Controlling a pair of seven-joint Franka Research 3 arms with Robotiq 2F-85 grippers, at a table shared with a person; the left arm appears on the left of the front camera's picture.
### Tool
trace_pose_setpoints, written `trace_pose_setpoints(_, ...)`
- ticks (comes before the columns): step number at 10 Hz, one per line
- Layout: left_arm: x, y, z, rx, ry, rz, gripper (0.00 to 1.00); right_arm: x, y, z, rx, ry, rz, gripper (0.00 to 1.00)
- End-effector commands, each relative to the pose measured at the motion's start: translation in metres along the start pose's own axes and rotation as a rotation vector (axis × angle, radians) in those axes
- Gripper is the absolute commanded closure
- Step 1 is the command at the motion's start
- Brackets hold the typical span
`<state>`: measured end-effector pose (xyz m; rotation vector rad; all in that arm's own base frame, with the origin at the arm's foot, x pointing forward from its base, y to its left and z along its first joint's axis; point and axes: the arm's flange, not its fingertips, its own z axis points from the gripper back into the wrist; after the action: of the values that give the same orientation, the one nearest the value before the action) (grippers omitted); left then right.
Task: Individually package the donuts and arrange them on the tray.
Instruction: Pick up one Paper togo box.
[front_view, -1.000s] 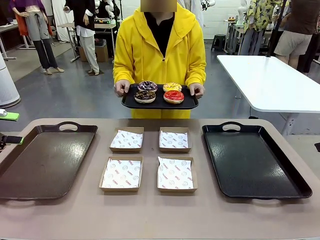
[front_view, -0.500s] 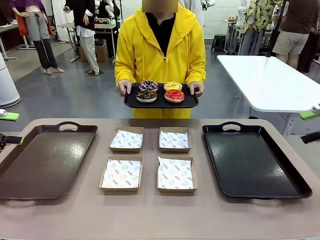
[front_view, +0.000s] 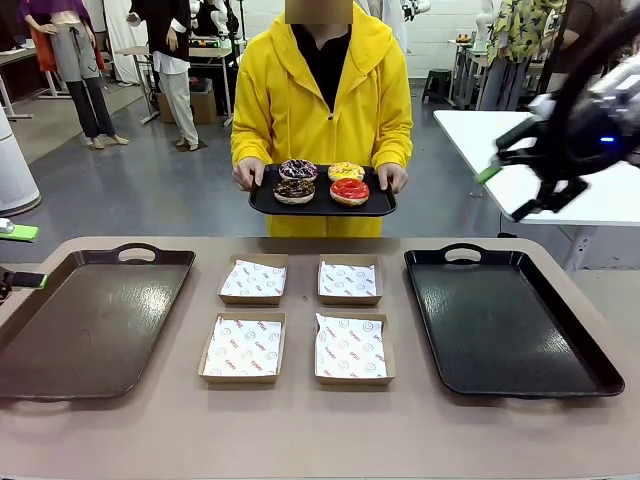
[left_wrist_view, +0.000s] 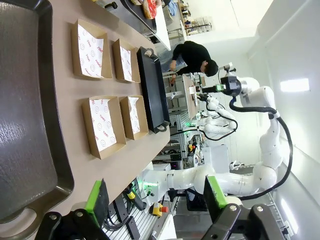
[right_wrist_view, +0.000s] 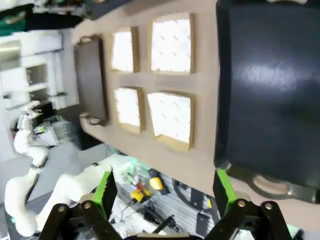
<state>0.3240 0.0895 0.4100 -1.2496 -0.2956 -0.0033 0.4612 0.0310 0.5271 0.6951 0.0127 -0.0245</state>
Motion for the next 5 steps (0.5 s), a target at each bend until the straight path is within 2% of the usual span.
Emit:
trace_pose_setpoints(1,0.001,-0.001,0.001,-0.017,-0.006,-0.006,0.00,0.039,0.023,-0.043,-0.201,0.067,-0.010,0.00)
trace_pose_setpoints(3,0.001,-0.001,0.001,-0.017,-0.006,-0.006,0.00,0.073,0.047,-0.087,-0.319,0.045,-0.029,0.00)
trace_pose_setpoints(5,0.001,-0.001,0.001,-0.017,-0.006,-0.006,0.00,0.078,0.061,-0.112,-0.402,0.027,-0.009,0.00)
